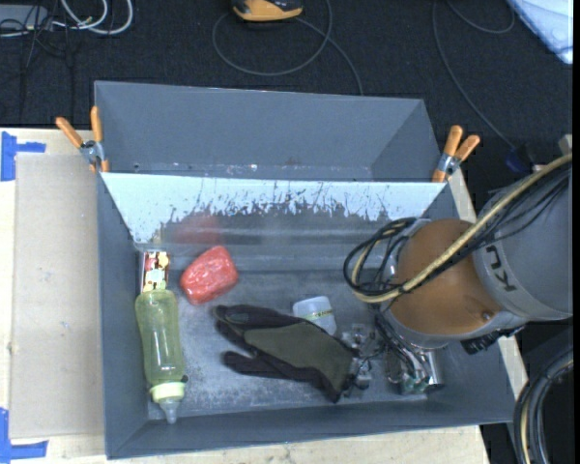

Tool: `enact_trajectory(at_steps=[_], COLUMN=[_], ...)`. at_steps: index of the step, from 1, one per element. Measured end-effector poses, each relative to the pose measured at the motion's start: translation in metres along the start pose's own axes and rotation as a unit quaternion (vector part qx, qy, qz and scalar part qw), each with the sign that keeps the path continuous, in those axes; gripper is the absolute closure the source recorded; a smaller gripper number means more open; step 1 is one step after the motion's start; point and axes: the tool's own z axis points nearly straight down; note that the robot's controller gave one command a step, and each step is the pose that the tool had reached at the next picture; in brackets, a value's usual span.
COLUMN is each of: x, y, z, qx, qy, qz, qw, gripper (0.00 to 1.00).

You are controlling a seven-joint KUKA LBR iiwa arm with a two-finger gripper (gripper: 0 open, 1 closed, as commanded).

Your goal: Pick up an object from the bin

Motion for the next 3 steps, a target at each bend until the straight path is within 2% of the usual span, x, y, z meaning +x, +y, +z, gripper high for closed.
enact_trajectory(at_steps=[3], x=[0.001], y=[0.000], z=[-0.016], qx=[0.000], qy=[0.0013], qz=[-0.001], qw=[1.0000], gripper=[1.00])
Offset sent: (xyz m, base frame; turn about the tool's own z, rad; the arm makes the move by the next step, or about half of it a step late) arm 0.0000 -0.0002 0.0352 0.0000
